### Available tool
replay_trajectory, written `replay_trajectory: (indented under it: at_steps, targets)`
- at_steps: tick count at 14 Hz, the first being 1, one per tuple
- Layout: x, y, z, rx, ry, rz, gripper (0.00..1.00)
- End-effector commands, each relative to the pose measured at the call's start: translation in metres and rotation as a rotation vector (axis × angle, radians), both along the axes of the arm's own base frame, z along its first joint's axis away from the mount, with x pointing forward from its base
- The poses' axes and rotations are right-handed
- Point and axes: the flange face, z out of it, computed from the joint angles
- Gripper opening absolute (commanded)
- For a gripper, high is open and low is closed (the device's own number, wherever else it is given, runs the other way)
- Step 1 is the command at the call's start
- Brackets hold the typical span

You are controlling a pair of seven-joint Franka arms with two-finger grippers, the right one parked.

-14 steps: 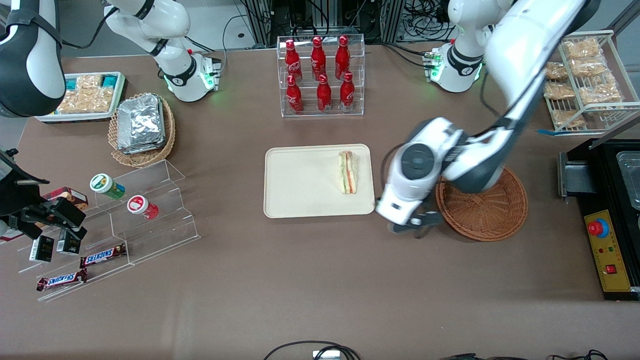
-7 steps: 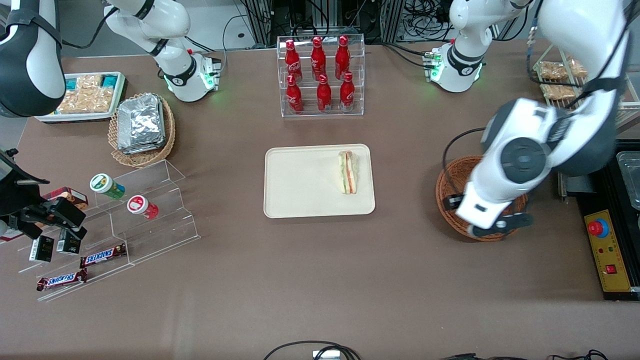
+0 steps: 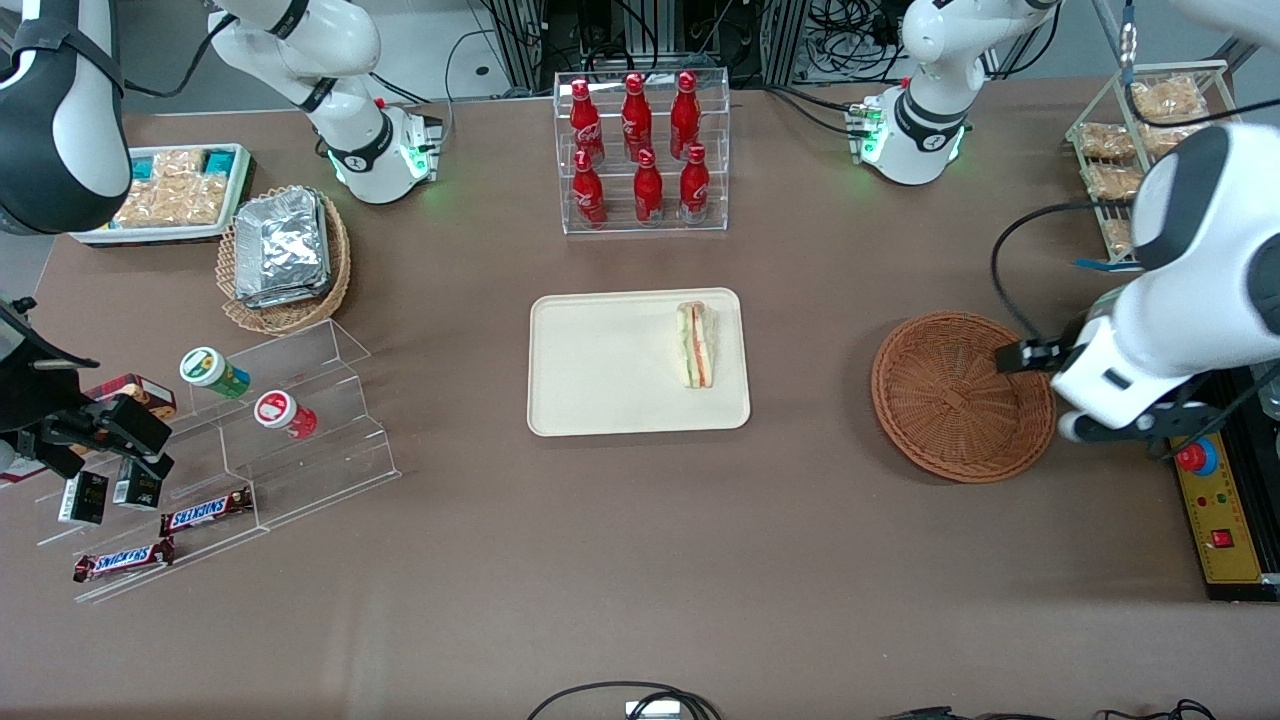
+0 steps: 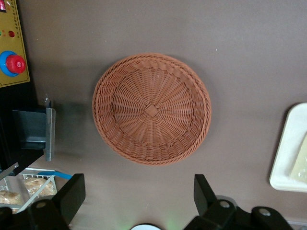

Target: Place sandwich from basket to tray

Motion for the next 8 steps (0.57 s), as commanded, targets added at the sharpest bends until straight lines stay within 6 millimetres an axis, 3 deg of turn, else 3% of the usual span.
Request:
replay_trajectory:
  at_steps: [1, 5, 8]
  targets:
    - [-0.023, 0.024, 0.033, -0.047, -0.008, -0.026, 1.00]
    - [-0.051, 0.038, 0.061, -0.047, -0.014, -0.095, 1.00]
    - [-0.068, 0.036, 0.089, -0.042, -0.057, -0.133, 1.00]
